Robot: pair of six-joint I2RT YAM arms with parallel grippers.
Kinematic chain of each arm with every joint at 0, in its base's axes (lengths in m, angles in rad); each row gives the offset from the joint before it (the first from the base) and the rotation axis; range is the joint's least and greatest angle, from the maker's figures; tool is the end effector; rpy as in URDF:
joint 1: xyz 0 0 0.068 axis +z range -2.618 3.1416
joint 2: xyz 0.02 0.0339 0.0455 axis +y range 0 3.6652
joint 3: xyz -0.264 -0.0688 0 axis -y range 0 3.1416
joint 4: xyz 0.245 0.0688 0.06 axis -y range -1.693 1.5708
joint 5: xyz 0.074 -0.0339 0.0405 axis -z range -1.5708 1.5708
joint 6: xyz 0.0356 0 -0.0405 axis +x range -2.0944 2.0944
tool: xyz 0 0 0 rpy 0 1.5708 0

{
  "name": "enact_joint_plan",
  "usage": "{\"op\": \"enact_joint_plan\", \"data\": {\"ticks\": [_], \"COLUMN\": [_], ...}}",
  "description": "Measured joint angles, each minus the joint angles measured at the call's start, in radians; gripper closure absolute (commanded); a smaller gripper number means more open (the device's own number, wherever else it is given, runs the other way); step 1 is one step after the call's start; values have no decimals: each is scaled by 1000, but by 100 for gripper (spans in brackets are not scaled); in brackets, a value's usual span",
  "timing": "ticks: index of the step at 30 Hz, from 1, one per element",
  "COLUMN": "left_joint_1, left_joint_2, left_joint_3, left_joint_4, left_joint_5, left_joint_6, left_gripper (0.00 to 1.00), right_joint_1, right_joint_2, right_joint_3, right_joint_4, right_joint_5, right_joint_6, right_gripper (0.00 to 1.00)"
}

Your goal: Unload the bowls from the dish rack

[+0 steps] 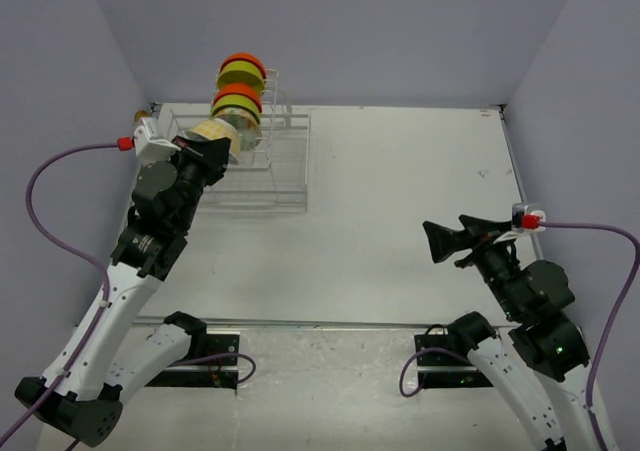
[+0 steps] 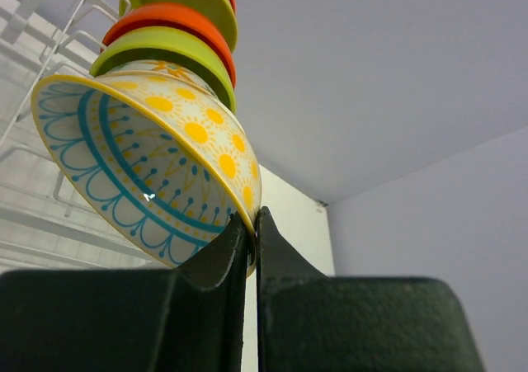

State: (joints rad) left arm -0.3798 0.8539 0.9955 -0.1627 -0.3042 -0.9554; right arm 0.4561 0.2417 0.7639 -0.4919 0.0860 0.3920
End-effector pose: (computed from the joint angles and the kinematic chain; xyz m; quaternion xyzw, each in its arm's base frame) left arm 0.1791 -0.0600 0.4042 -0.3021 0.6471 -0.3431 0.6101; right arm 0.0512 0.0217 0.3542 0.0085 0.6963 0.2678 0.6659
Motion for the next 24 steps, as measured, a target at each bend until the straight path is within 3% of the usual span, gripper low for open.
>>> {"op": "enact_joint_plan", "data": {"ticks": [11,17,20,22,24], "left_joint_1": [0,-22,-101,-205,-380], "left_joint_2": [-154,-123,-76,-36,26], "left_joint_3": [-15,0,0,0,2], "left_joint_4": [-85,-203,-265,-288,-286], "left_joint_5": [296,502,529,516,452], "left_joint_6": [414,553,600,618,632], "left_gripper": [100,100,100,100,100], "right_joint_1": [0,0,0,0,0], "right_joint_2": [75,161,190,222,278], "right_joint_3": [3,53,106,161,238], "right_joint_4": [-2,-35,-74,-108,-155], "right_joint_5": [-26,-33,-21,-2,24], "right_joint_6": [2,19,30,35,36], "right_gripper": [1,1,1,1,1]}}
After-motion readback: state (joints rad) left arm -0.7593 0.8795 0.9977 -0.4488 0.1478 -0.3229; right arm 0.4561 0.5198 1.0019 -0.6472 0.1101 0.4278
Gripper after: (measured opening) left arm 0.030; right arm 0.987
